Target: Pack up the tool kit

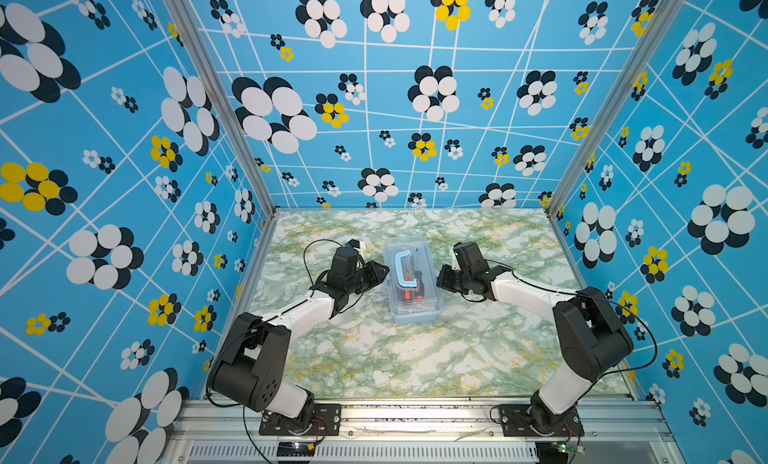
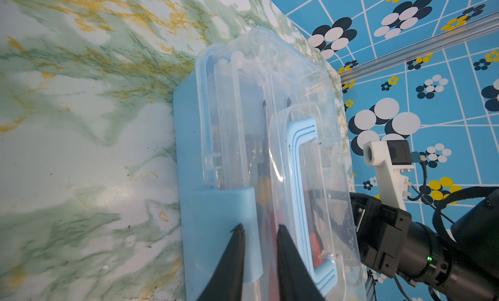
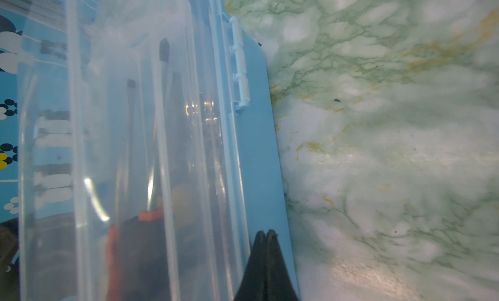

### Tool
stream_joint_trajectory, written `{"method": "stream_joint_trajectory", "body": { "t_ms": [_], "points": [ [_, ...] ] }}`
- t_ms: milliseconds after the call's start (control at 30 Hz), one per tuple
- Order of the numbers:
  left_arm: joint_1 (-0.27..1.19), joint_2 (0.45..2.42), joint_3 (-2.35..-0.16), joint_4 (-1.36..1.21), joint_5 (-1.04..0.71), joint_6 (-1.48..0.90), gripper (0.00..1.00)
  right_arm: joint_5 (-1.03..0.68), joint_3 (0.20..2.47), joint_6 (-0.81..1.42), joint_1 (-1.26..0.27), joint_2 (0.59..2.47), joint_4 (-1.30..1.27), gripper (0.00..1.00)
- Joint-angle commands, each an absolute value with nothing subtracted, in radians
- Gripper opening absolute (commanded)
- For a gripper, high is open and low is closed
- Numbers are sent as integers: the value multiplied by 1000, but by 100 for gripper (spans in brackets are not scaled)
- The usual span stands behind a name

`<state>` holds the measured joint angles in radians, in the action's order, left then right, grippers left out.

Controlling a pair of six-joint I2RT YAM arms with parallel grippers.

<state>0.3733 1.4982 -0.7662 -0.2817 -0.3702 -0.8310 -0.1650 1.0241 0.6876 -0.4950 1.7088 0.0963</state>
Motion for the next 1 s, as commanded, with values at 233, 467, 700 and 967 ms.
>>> {"method": "stream_joint_trajectory", "body": {
  "t_ms": [233, 467, 700, 967],
  "points": [
    [374, 1531, -694, -327, -383, -851, 23, -202, 1042, 678, -517, 1746, 114, 1],
    [377, 1568, -699, -355, -393, -856, 23, -202, 1043, 679, -517, 1746, 114, 1],
    [385, 1596, -700, -382, -400, -856, 19, -202, 1040, 677, -516, 1752, 112, 1],
    [390, 1615, -676, -428, -405, -873, 17, -182, 1038, 680, -516, 1772, 112, 0]
  ]
}}
